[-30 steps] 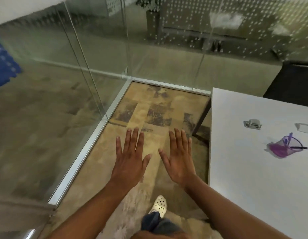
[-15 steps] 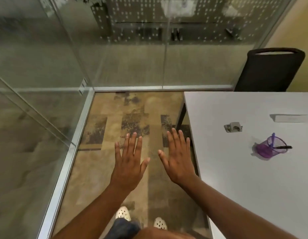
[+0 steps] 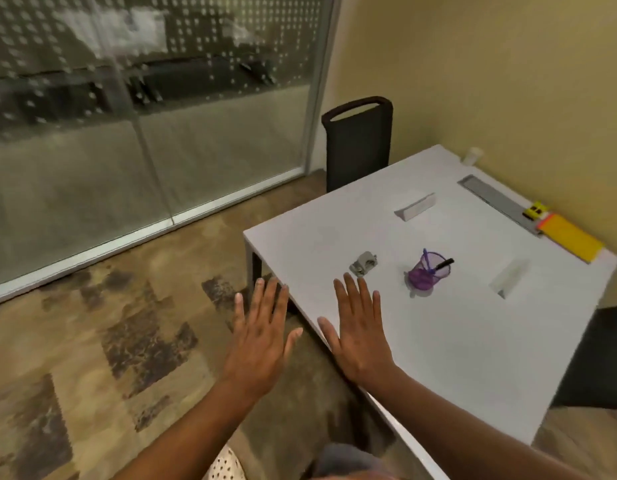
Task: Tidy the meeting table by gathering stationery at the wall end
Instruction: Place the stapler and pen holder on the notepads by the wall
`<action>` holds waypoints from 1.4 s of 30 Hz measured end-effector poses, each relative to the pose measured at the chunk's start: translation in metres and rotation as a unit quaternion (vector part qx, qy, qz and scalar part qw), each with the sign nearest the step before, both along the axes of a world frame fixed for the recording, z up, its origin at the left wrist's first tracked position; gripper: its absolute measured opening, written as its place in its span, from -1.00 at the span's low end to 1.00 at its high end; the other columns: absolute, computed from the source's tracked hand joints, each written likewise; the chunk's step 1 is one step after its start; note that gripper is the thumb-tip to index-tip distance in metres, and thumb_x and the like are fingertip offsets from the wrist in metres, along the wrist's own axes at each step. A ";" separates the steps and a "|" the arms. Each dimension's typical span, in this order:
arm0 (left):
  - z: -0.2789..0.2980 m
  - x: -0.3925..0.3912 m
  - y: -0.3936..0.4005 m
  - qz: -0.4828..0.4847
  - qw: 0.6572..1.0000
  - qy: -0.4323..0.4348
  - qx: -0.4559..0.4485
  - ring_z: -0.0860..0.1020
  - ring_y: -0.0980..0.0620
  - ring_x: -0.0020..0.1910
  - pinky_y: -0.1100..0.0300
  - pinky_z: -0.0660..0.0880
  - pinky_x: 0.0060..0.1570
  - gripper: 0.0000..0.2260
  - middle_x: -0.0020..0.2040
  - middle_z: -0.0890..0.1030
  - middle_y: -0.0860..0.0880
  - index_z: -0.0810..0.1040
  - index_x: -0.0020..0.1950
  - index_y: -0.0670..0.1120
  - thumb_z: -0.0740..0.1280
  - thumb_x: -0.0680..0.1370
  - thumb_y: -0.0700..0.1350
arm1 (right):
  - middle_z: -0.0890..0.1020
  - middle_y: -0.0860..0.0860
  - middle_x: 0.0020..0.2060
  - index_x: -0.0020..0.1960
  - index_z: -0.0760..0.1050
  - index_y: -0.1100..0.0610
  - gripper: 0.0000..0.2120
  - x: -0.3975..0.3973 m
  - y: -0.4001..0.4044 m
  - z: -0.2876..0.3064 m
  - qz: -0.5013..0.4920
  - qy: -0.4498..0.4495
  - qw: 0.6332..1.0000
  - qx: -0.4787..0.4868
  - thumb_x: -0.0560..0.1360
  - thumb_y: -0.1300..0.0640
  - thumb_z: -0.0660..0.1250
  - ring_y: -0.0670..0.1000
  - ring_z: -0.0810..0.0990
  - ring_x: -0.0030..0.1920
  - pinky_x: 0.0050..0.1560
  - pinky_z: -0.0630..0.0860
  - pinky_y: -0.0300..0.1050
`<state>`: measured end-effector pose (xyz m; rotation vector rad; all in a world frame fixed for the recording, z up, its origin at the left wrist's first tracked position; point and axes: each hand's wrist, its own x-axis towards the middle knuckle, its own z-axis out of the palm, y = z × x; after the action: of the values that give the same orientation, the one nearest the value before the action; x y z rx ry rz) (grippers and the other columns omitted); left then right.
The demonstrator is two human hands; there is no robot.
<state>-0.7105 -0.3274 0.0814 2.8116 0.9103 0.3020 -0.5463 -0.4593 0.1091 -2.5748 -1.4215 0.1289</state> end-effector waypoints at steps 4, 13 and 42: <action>0.006 0.045 0.019 -0.080 0.997 0.013 -0.003 -0.13 -0.18 0.71 -0.34 -0.07 0.61 -0.29 0.74 -0.10 -0.13 -0.09 0.73 -0.03 -0.06 0.68 0.32 | -0.28 0.00 0.69 0.68 -0.29 -0.04 -0.16 0.012 -0.005 0.002 -0.073 0.001 0.997 0.013 0.54 -0.48 -0.46 0.08 -0.34 0.68 0.66 -0.27 0.22; -0.013 0.166 0.023 -0.271 0.959 0.036 -0.067 -0.13 -0.11 0.70 -0.21 -0.03 0.62 -0.26 0.74 -0.16 -0.06 -0.08 0.73 0.03 0.08 0.68 0.35 | -0.28 -0.07 0.69 0.68 -0.30 -0.10 -0.26 0.084 -0.024 -0.021 -0.249 0.022 0.967 0.054 0.63 -0.43 -0.25 -0.01 -0.34 0.68 0.65 -0.33 0.10; -0.079 0.492 -0.004 -0.205 0.791 0.162 -0.553 0.45 0.58 0.16 0.50 0.35 0.10 -0.70 0.35 0.53 0.25 0.33 0.48 0.32 0.11 0.73 0.19 | 0.44 -0.43 0.35 0.52 0.24 -0.15 -0.06 0.347 -0.034 -0.139 -0.451 0.375 0.754 0.296 0.29 -0.08 0.68 -0.38 0.48 0.30 0.30 0.45 -0.38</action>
<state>-0.2189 -0.3313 0.0027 1.8338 0.2788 -0.6101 -0.1989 -0.4933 -0.0298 -1.9737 0.1302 0.4129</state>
